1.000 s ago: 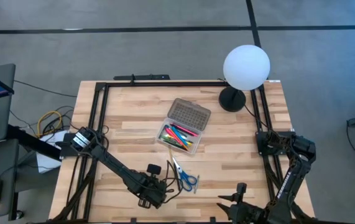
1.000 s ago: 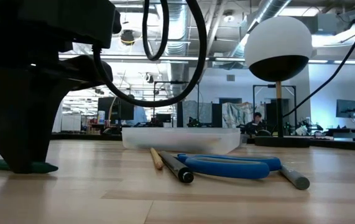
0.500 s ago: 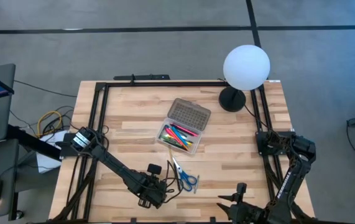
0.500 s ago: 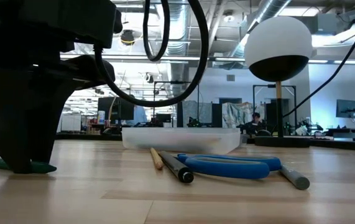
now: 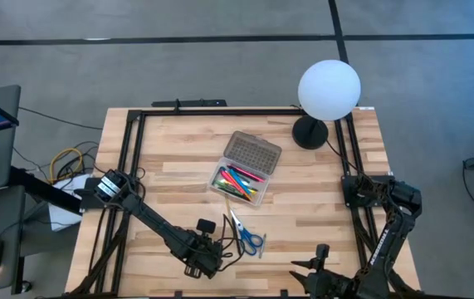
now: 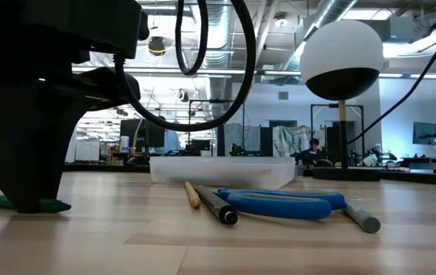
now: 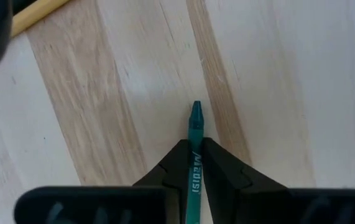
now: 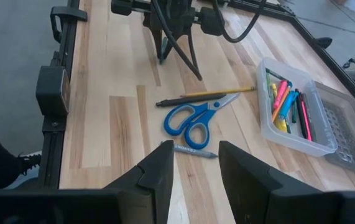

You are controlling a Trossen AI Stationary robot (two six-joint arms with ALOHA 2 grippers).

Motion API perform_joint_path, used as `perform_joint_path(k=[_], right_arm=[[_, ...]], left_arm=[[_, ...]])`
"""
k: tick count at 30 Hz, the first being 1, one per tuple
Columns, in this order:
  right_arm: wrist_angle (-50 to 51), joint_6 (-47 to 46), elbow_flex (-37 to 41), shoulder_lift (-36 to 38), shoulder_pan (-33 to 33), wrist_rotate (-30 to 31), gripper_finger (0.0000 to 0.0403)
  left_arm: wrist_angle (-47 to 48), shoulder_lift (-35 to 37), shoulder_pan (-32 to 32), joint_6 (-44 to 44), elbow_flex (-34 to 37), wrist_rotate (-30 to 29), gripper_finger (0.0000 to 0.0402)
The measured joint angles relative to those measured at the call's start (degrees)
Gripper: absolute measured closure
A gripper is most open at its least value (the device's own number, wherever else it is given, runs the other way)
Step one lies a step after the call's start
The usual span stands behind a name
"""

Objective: Pick & place school supplies into a supply box
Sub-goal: Put the green crayon into the gray supply box

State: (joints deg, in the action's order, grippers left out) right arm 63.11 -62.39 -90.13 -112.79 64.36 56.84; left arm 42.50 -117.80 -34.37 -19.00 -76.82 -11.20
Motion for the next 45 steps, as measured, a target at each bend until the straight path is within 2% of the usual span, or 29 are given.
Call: perform_joint_path(k=[33,42,45], right_arm=[[0.01,0.00,0.00,0.00,0.00,0.00,0.0282],[0.00,0.00,0.00,0.00,0.00,0.00,0.0282],[0.02,0.00,0.00,0.00,0.00,0.00,0.0282]], left_arm=[[-0.01,-0.02,-0.11,0.80,-0.02,-1.07,0.0361],[2.41,-0.45,-0.11,4.23,-3.69,-1.49,0.0361],[3.59,-0.86,-0.13,5.23,-5.15,-4.53,0.0361]])
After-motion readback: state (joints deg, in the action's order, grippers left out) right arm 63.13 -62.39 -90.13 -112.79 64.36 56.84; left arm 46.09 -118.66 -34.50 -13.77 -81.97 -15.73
